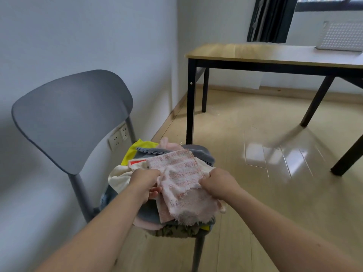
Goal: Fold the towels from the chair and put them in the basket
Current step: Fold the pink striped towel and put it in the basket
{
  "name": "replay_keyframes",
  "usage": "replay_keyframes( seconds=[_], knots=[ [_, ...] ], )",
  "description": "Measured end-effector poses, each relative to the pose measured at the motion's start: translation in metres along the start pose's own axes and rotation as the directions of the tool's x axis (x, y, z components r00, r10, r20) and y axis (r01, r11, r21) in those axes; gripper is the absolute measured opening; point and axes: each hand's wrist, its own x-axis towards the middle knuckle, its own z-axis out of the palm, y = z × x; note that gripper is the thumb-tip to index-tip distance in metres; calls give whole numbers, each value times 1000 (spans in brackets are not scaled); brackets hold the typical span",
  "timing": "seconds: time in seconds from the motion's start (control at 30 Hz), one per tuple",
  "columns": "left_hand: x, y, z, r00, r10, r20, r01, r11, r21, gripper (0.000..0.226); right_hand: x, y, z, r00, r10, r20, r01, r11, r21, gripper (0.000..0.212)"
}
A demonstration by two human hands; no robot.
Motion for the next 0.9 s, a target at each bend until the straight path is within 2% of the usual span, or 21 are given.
replay_keyframes(
  seconds=[0.1, 0.17, 0.27, 0.37, 0.4, 0.5, 0.6, 0.7, 0.73, 0.83, 0.9],
  knots=[
    [0, 1, 1, 1000, -19, 16, 16, 987, 163, 19, 1, -2, 4, 999, 31, 18, -32, 999, 28, 23],
    [1, -1, 3, 999, 34, 41, -40, 986, 164, 16, 4, -1, 8, 997, 51, 57, -55, 996, 74, 17],
    [1, -3, 4, 995, 94, 35, -94, 996, -2, 17, 6, 1, 7, 987, 90, 130, -115, 972, 204, 10],
    [1, -1, 4, 997, 15, 71, 3, 966, -257, 6, 8, 7, 3, 975, 140, 172, -200, 891, 407, 11],
    [2, 1, 4, 995, -16, 103, 45, 956, -290, 3, 8, 9, 1, 969, 162, 186, -229, 869, 439, 10],
    [6, 5, 2, 980, -68, 188, 117, 957, -264, 13, 5, 12, -3, 952, 159, 260, -263, 860, 438, 8],
    [8, 9, 3, 971, -58, 232, 113, 966, -232, 17, 3, 8, -8, 943, 127, 308, -261, 858, 443, 8],
    [8, 10, 4, 935, -50, 350, 142, 959, -244, 27, 7, 5, -11, 946, 120, 300, -258, 840, 478, 35],
    [5, 10, 4, 916, -71, 396, 170, 960, -220, 26, 9, 5, -11, 950, 120, 288, -251, 841, 480, 37],
    [2, 7, 0, 889, -103, 446, 200, 964, -177, 20, 14, 4, -8, 960, 115, 254, -222, 868, 444, 25],
    [1, 7, 0, 888, -62, 456, 164, 969, -187, 22, 16, 3, -6, 960, 112, 258, -213, 889, 405, 19]
  ],
)
